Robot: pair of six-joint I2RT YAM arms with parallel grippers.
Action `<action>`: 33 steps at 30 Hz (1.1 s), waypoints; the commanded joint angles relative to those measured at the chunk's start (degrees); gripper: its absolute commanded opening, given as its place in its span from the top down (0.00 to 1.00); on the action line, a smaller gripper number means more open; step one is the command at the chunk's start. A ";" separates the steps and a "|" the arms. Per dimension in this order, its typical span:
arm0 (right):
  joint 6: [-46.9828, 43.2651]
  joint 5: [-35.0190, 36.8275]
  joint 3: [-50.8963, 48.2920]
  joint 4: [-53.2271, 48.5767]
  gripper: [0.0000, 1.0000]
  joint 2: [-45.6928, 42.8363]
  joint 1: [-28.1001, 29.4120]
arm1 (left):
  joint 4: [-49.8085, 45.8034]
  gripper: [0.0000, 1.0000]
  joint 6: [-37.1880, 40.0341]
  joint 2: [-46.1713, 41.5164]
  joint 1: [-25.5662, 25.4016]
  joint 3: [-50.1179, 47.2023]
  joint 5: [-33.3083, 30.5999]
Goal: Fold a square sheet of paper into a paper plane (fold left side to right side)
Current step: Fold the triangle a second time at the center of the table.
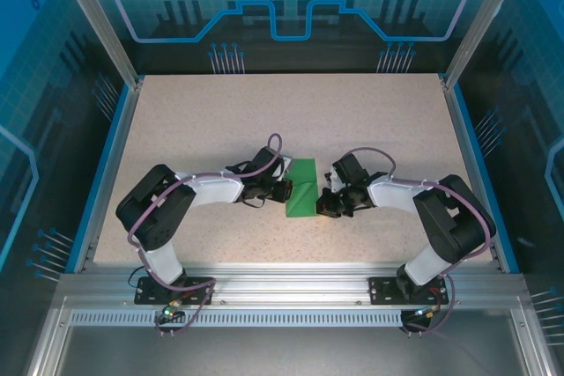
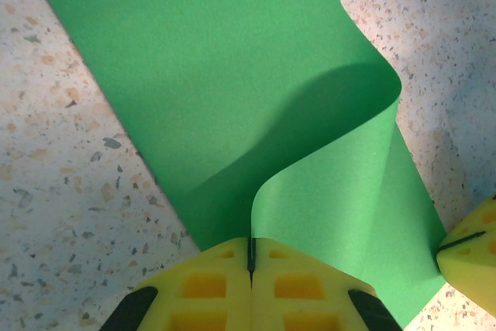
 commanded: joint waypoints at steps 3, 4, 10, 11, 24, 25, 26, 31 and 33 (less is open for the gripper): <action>-0.83 1.63 0.58 -3.26 0.96 1.39 0.91 | -1.01 1.00 -0.65 1.25 0.66 1.24 -0.11; -0.84 1.65 0.58 -3.26 0.96 1.44 0.87 | -1.01 1.00 -0.61 1.23 0.63 1.23 -0.23; -0.85 1.55 0.66 -3.34 0.96 1.49 0.90 | -0.96 1.00 -0.61 1.68 0.68 1.23 0.23; -0.91 1.55 0.68 -3.33 0.95 1.48 0.85 | -0.95 1.00 -0.59 1.84 0.71 1.18 0.44; -1.28 0.32 1.03 -1.39 0.95 -0.10 0.64 | -0.99 1.00 -0.52 3.47 0.69 0.56 1.67; -1.18 -0.15 0.89 -0.51 0.95 -0.89 0.39 | -1.13 1.00 -0.50 3.57 0.71 0.44 1.65; -1.16 -0.90 0.79 0.70 0.95 -1.86 0.07 | -1.19 1.00 -0.56 3.47 0.68 0.48 1.78; 0.75 -3.63 0.69 8.48 0.96 -4.99 -1.45 | -1.37 1.00 -0.55 3.36 0.66 0.14 2.04; 2.47 -4.80 1.47 12.50 0.97 -3.47 -1.43 | -1.28 1.00 -0.44 3.35 0.65 0.08 2.09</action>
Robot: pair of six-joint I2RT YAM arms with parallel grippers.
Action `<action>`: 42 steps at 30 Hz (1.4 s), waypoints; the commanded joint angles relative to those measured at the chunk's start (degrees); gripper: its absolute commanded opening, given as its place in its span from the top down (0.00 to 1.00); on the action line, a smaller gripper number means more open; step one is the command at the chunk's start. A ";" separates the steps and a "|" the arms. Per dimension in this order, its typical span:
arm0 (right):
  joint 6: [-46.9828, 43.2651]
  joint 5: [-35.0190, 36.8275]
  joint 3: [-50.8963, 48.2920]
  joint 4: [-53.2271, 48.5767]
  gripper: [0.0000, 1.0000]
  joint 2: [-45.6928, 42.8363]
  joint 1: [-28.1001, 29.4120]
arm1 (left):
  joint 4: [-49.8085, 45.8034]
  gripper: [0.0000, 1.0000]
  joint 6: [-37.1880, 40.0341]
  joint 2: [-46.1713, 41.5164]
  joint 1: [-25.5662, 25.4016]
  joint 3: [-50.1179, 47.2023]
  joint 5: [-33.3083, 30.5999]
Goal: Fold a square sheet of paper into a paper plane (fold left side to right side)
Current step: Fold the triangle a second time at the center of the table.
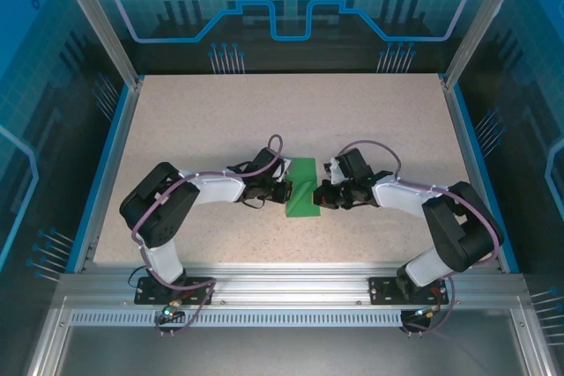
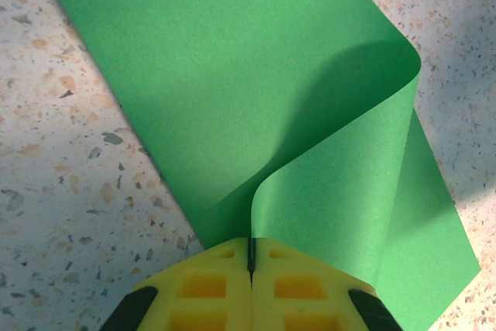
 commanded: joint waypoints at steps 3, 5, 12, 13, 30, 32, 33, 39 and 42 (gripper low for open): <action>4.74 -4.64 3.13 12.11 0.99 4.53 -0.38 | -1.61 1.00 -0.44 1.64 0.41 0.12 1.58; 5.26 -4.96 5.13 13.32 1.00 7.21 -0.02 | -1.46 1.00 -0.38 1.74 0.41 0.06 1.75; 5.04 -5.25 9.61 12.01 1.00 13.39 1.34 | -1.78 1.00 -0.33 1.80 0.32 0.42 1.97; 5.15 -5.38 9.57 12.11 1.00 13.90 1.42 | -1.77 1.00 -0.28 1.92 0.33 0.49 1.96; 2.82 -3.53 9.86 7.31 1.00 16.37 1.92 | -2.13 1.00 -0.27 2.08 0.31 0.86 2.15; 2.30 -2.93 10.04 6.42 1.00 16.24 1.85 | -2.13 1.00 -0.27 2.07 0.30 0.86 2.12; 1.96 -2.65 10.11 6.05 1.00 16.23 1.84 | -2.09 1.00 -0.30 2.09 0.33 0.86 2.11; 1.18 -1.96 10.28 4.85 1.00 16.71 1.71 | -2.12 1.00 -0.18 1.92 0.28 0.70 2.07; 0.79 -1.45 10.47 4.00 1.00 16.97 1.72 | -2.22 1.00 -0.10 1.92 0.30 0.68 2.03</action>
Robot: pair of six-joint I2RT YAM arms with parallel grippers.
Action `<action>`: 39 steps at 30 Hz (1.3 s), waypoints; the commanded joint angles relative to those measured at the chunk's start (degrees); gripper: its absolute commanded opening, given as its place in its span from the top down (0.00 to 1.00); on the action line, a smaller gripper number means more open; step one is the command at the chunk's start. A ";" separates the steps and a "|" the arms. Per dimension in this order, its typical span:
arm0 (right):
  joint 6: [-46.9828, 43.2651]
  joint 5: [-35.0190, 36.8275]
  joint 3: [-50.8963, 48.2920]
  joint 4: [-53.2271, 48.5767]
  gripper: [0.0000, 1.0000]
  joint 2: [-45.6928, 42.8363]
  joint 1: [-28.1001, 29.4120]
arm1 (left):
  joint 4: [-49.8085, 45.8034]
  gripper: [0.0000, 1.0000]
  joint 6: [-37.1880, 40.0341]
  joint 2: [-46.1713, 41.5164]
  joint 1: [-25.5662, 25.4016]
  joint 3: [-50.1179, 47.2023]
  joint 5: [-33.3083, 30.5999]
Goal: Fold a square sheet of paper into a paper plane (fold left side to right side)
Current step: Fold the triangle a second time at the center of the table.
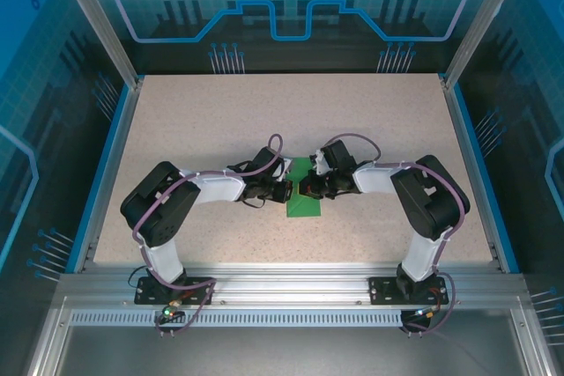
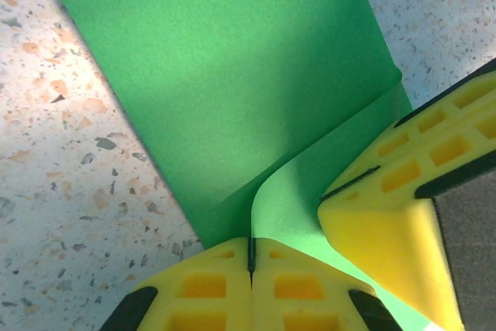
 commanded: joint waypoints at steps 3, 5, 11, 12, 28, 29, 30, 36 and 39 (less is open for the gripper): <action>-1.83 1.55 1.17 -3.53 1.00 1.21 0.47 | -2.05 1.00 -0.12 1.30 0.17 0.11 1.02; -2.02 1.77 1.22 -4.10 1.00 1.46 0.47 | -2.07 1.00 -0.13 1.27 0.28 0.03 1.05; -1.98 2.42 0.60 -5.31 1.00 2.03 0.47 | -2.39 0.98 -0.08 -0.76 0.22 -0.09 1.13; -2.04 2.45 0.60 -5.49 1.00 2.07 0.47 | -2.68 0.97 -0.01 -1.33 0.23 0.03 1.28; -2.34 2.40 0.55 -6.46 1.00 2.45 0.47 | -7.34 0.74 1.84 -10.08 0.33 0.93 16.71; -2.31 2.33 0.56 -6.38 1.00 2.44 0.46 | -7.27 0.75 1.93 -9.01 0.26 1.18 19.02; -2.29 2.29 0.54 -6.45 1.00 2.50 0.46 | -7.15 0.76 1.89 -8.13 0.27 1.26 20.51; -2.46 2.42 0.45 -6.63 1.00 2.37 0.47 | -7.41 0.77 2.33 -3.04 0.27 2.89 23.52; -2.58 2.46 0.47 -6.88 1.00 2.32 0.47 | -7.70 0.78 2.64 -1.69 0.29 3.51 23.35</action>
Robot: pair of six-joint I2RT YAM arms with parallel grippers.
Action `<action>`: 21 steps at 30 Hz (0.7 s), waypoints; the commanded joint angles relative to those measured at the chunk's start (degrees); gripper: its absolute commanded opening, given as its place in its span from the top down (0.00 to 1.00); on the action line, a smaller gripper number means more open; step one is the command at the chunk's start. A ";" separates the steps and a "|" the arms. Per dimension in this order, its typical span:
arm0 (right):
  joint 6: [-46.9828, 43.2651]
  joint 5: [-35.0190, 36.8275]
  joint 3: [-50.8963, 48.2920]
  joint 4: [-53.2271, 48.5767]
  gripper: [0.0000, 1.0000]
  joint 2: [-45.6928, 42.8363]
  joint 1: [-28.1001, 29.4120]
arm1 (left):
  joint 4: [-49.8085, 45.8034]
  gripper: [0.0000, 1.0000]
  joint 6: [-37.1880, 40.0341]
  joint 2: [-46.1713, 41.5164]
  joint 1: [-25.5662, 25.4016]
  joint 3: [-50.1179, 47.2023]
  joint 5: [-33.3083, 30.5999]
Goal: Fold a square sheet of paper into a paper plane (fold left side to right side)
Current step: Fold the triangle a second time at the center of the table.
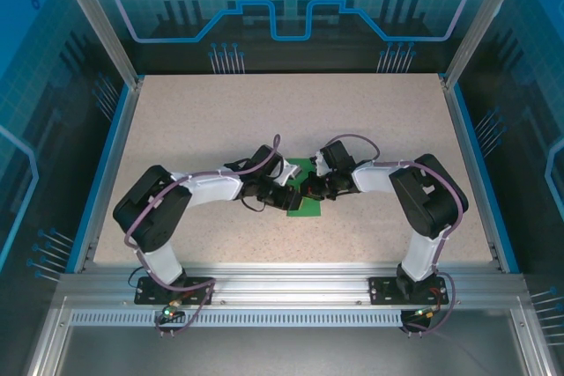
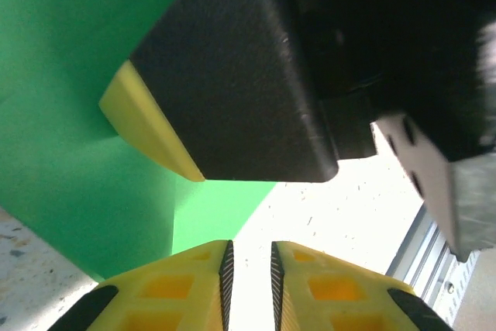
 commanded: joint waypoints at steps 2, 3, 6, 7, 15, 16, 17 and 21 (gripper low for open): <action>-1.18 1.45 0.09 -4.79 1.00 1.58 0.47 | -1.46 0.77 1.90 1.47 0.30 2.31 2.88; -1.23 1.42 0.08 -4.88 1.00 1.57 0.47 | -1.60 0.77 1.92 1.74 0.29 2.40 2.71; -1.35 1.59 0.08 -5.21 1.00 1.60 0.47 | -2.26 0.78 2.18 2.66 0.30 2.44 1.86; -1.37 1.67 0.10 -5.26 1.00 1.54 0.45 | -2.39 0.78 2.34 2.93 0.30 2.46 1.69; -1.85 1.94 0.32 -6.21 1.00 1.61 0.36 | -2.95 0.80 2.29 4.08 0.29 1.87 -0.35; -1.83 2.03 0.43 -6.28 1.00 1.58 0.36 | -2.99 0.80 2.36 4.03 0.27 1.79 -0.67; -1.92 2.04 0.36 -6.30 1.00 1.55 0.34 | -3.06 0.80 2.35 4.11 0.29 1.70 -0.88; -2.07 2.16 0.43 -6.63 1.00 1.68 0.30 | -3.17 0.81 2.14 4.10 0.30 1.05 -1.73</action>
